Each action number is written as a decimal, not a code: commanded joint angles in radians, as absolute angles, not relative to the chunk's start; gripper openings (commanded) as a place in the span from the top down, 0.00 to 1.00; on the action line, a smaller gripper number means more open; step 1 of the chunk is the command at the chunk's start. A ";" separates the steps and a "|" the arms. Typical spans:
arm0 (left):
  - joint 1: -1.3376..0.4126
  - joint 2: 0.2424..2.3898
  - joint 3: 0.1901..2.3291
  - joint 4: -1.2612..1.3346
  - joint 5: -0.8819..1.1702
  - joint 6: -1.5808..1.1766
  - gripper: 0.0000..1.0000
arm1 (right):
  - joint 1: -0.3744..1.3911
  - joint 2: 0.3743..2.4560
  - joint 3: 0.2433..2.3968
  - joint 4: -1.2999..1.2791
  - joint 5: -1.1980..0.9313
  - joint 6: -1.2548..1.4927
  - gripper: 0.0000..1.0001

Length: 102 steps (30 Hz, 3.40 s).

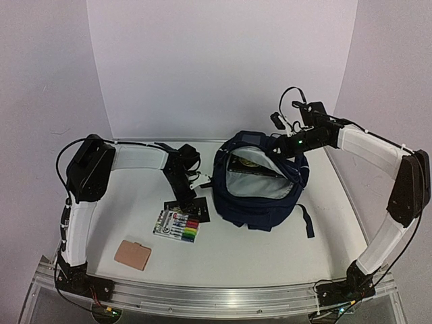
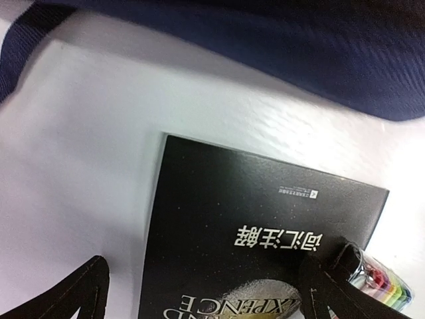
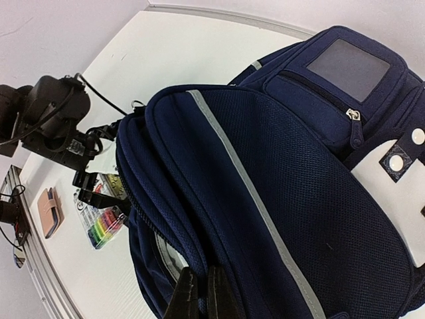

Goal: Pack the student bag
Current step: Pick up the book from the center of the board, then place the book in the student bag.

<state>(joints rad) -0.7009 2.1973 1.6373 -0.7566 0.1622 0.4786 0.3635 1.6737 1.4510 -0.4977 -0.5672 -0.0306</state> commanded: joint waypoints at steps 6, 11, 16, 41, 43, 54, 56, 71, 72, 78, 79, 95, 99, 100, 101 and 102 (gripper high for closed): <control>-0.688 2.073 1.365 -0.865 0.112 0.459 0.00 | 0.337 1.718 1.512 -0.512 -0.507 -0.025 1.00; -0.672 2.126 1.385 -0.886 0.135 0.423 0.00 | 0.337 1.731 1.529 -0.513 -0.503 -0.024 1.00; -0.677 2.198 1.431 -0.916 0.143 0.427 0.00 | 0.337 1.730 1.531 -0.515 -0.500 -0.026 1.00; -0.654 2.206 1.594 -0.988 0.228 0.289 1.00 | 0.338 1.724 1.542 -0.521 -0.538 -0.040 1.00; -0.643 2.156 1.616 -0.966 0.263 0.241 1.00 | 0.340 1.730 1.549 -0.516 -0.553 -0.027 1.00; -0.515 1.883 1.686 -0.782 0.496 -0.090 1.00 | 0.376 1.797 1.673 -0.388 -0.581 0.152 1.00; -0.507 1.842 1.679 -0.721 0.547 -0.159 1.00 | 0.385 1.816 1.709 -0.363 -0.584 0.192 1.00; -0.545 1.941 1.606 -0.162 0.612 -0.845 0.97 | 0.473 1.915 1.913 -0.253 -0.571 0.406 1.00; -0.548 1.958 1.602 -0.117 0.608 -0.889 0.97 | 0.478 1.916 1.914 -0.245 -0.570 0.417 1.00; -0.587 2.054 1.625 0.080 0.543 -1.064 0.93 | 0.514 1.923 1.914 -0.211 -0.570 0.458 1.00; -0.593 2.065 1.627 0.103 0.524 -1.086 0.92 | 0.521 1.922 1.911 -0.205 -0.568 0.461 1.00; -0.627 2.243 1.794 0.124 0.404 -1.239 0.40 | 0.542 1.890 1.882 -0.187 -0.544 0.437 1.00; -0.627 2.160 1.658 0.113 0.390 -1.179 0.41 | 0.537 1.884 1.866 -0.190 -0.550 0.425 1.00; -0.628 2.140 1.630 0.107 0.389 -1.155 0.42 | 0.536 1.883 1.863 -0.192 -0.554 0.418 1.00; -0.628 2.113 1.597 0.119 0.387 -1.136 0.43 | 0.535 1.881 1.858 -0.195 -0.561 0.405 1.00; -0.628 2.081 1.552 0.144 0.380 -1.122 0.43 | 0.536 1.877 1.848 -0.198 -0.571 0.388 1.00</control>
<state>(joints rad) -0.6239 2.2291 1.6520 0.1043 0.4083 -1.2035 0.5236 1.9469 1.8389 -0.3448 -0.5139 0.4382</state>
